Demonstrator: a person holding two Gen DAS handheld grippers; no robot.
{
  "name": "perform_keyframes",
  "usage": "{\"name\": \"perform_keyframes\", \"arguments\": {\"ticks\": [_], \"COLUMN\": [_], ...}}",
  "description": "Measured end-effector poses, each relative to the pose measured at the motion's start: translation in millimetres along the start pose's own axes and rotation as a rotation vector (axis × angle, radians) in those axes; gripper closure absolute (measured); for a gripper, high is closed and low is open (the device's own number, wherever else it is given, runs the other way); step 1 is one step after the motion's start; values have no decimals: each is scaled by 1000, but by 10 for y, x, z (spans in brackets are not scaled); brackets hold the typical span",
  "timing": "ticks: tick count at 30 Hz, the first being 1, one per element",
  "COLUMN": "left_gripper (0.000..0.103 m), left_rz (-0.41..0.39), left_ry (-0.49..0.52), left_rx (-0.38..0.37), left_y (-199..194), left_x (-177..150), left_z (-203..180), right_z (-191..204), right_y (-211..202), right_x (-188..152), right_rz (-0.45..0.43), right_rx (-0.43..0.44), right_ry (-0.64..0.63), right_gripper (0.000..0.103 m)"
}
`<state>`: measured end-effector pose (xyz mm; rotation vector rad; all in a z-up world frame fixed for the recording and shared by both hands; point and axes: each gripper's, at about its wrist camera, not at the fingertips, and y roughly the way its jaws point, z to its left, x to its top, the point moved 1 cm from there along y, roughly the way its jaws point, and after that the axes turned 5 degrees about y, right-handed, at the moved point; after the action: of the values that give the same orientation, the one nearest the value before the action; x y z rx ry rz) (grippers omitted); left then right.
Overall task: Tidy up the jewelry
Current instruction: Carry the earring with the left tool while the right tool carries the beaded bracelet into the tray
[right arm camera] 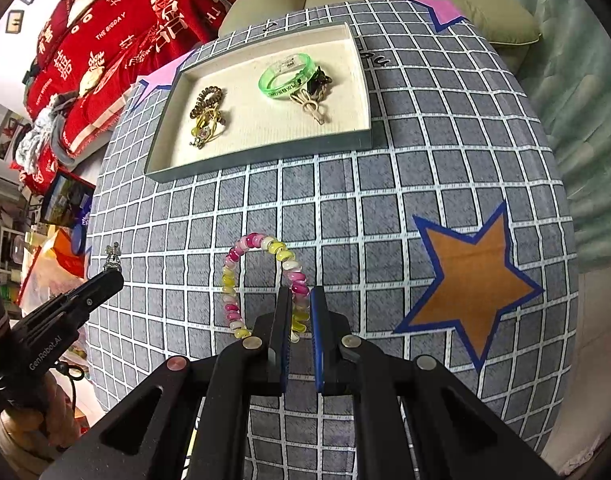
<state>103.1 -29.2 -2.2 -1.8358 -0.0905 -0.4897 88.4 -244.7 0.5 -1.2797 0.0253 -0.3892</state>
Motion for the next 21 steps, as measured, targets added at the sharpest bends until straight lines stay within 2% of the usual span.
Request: {"name": "perform_keyframes", "arguments": {"ticks": [21], "left_gripper": [85], "left_rz": [-44], "left_ry": [23], "left_rx": [16], "left_y": [202], "left_x": [511], "left_z": [-67], "right_z": [35], "right_y": [111], "right_x": [635], "right_rz": [-16], "right_rx": [30], "right_ry": [-35], "right_gripper": [94]}}
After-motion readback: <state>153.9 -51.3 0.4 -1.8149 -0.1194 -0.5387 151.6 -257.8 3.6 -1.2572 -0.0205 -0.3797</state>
